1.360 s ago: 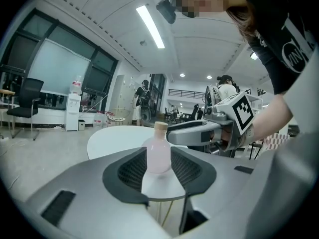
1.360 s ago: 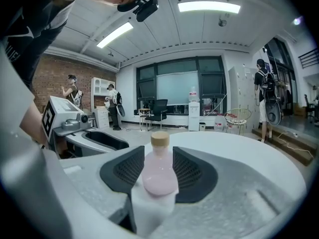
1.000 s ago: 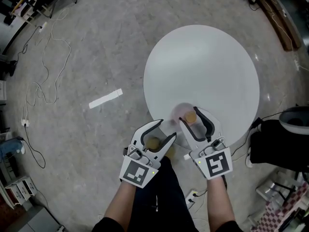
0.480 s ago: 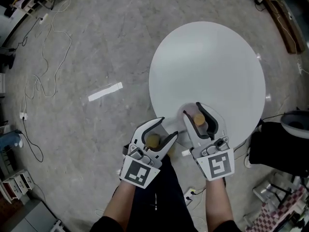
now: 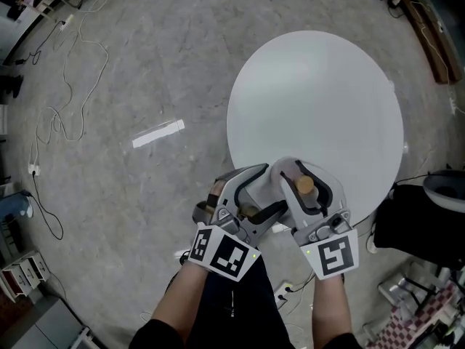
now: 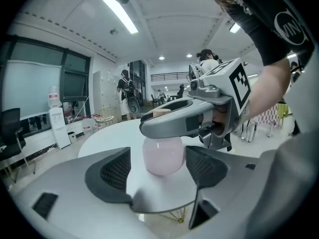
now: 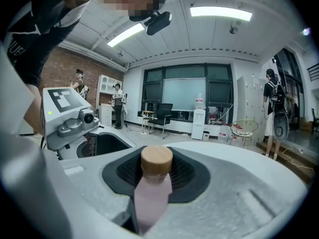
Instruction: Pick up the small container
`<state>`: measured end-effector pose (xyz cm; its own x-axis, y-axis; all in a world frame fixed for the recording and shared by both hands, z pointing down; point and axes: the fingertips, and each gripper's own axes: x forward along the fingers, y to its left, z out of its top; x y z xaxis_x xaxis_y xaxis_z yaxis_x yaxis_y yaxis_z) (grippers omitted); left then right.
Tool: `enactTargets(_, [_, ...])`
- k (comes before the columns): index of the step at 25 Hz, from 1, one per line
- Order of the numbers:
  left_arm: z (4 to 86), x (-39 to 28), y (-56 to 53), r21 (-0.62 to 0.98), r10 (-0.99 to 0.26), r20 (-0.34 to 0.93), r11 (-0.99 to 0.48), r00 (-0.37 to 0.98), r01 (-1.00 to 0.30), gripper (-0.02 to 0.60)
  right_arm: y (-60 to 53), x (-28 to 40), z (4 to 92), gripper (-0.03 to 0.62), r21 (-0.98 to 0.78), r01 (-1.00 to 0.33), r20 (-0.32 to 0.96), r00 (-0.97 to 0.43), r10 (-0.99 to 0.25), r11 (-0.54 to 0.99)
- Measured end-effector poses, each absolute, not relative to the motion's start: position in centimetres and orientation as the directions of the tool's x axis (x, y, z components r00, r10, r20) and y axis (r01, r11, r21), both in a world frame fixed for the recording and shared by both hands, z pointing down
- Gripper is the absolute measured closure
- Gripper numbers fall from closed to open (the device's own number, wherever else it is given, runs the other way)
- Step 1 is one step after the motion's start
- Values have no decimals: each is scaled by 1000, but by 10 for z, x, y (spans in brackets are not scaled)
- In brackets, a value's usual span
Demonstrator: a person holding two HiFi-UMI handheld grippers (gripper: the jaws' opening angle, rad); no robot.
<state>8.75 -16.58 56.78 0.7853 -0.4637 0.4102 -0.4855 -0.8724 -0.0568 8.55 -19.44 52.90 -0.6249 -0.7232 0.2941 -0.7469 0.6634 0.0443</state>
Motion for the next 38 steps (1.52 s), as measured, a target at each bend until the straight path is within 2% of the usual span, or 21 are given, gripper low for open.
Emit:
enactTargets(7, [577, 97, -162, -57, -441, 439, -883, 783, -466, 258, -187, 81, 530, 474, 61, -704, 290, -666, -687, 708])
enactTargets(19, [580, 107, -169, -90, -396, 468, -911, 790, -403, 235, -184, 84, 534, 467, 67, -713, 312, -649, -694, 698])
enactTargets(24, [591, 114, -167, -140, -337, 541, -939, 770, -313, 227, -184, 84, 533, 465, 45, -732, 306, -638, -707, 680])
enactTargets(32, [589, 123, -171, -37, -253, 539, -960, 804, -277, 222, -184, 86, 532, 465, 24, -751, 302, -624, -721, 660])
enactTargets(38, [598, 129, -166, -33, -172, 608, -981, 775, -191, 221, -183, 88, 533, 465, 5, -754, 290, -628, -722, 657])
